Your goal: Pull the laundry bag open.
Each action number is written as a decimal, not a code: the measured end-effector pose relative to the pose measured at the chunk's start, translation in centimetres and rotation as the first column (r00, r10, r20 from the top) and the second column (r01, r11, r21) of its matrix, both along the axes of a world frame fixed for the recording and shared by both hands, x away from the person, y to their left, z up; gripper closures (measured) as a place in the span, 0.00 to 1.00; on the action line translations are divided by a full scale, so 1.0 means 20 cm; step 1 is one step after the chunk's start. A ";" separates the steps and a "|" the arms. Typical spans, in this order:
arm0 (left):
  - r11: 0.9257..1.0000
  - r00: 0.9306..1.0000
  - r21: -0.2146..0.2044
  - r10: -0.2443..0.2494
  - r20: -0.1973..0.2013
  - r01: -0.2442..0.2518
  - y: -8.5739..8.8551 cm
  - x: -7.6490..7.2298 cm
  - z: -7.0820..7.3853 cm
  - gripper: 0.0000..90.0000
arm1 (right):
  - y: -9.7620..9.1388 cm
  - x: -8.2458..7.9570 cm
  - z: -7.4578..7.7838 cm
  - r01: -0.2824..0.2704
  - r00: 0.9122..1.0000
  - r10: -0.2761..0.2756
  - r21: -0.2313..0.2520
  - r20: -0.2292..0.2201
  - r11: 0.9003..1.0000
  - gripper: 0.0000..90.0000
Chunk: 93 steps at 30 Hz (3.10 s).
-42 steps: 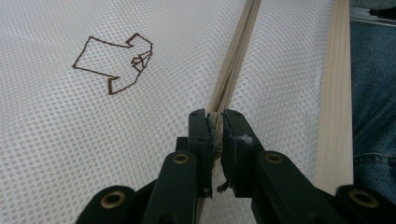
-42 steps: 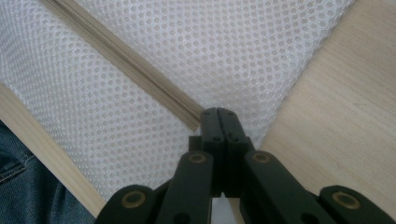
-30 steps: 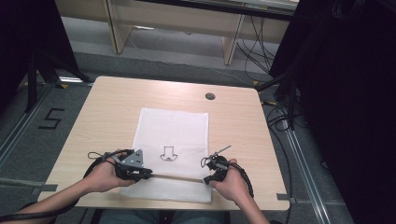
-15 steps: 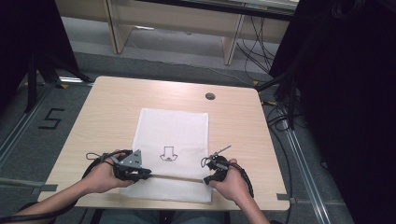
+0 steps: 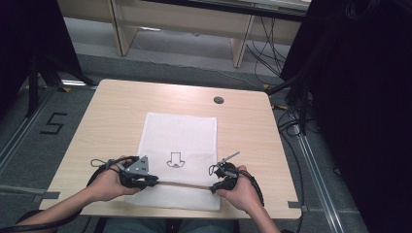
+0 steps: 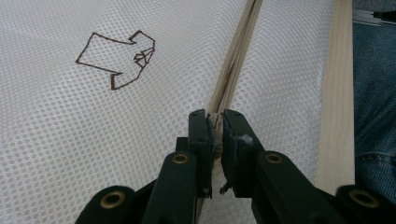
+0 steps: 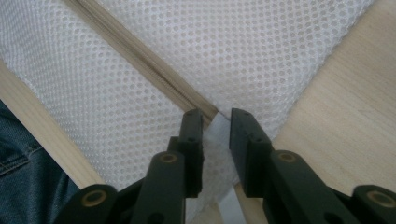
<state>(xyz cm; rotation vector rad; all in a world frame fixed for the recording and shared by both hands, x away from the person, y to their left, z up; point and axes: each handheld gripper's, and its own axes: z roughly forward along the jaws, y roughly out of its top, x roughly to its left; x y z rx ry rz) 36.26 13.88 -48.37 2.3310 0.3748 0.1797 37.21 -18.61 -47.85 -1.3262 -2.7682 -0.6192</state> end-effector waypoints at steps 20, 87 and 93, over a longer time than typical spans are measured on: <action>1.000 1.000 0.002 -0.005 0.002 0.005 -0.01 0.01 0.00 0.91 | 0.02 0.00 -0.01 -0.253 0.956 0.258 -0.052 0.143 0.966 0.65; 0.996 0.999 0.078 0.043 0.007 -0.043 0.19 0.00 0.01 0.91 | 0.05 -0.01 -0.01 -0.405 0.879 0.445 -0.222 0.172 0.887 0.94; 0.996 0.997 0.031 0.080 -0.013 -0.079 0.19 -0.01 0.00 0.91 | 0.05 -0.01 -0.01 -0.402 0.881 0.439 -0.212 0.174 0.891 0.94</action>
